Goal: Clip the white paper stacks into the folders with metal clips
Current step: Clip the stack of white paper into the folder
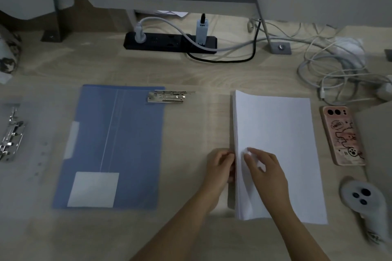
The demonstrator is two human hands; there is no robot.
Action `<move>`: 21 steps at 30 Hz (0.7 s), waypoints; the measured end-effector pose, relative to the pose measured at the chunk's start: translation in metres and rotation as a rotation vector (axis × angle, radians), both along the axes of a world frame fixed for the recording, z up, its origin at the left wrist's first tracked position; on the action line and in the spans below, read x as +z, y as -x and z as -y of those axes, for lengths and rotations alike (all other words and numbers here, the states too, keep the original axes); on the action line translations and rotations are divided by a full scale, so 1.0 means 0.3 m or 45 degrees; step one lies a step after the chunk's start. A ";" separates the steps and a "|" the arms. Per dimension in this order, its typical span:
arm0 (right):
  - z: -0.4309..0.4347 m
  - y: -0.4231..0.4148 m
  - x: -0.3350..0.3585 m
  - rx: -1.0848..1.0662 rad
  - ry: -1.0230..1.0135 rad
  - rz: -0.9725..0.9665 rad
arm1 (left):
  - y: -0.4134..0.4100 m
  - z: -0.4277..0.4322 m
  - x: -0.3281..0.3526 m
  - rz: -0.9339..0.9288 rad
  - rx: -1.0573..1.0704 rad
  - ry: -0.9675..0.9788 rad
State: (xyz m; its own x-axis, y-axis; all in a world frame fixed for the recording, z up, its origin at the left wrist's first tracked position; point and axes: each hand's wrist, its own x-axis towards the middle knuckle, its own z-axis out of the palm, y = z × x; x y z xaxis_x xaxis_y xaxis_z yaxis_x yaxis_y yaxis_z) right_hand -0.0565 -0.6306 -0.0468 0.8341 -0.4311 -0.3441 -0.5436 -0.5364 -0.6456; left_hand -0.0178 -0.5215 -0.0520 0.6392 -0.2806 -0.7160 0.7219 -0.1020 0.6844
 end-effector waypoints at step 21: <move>0.016 0.000 0.006 -0.127 -0.170 0.031 | 0.039 0.030 -0.008 0.098 -0.092 0.022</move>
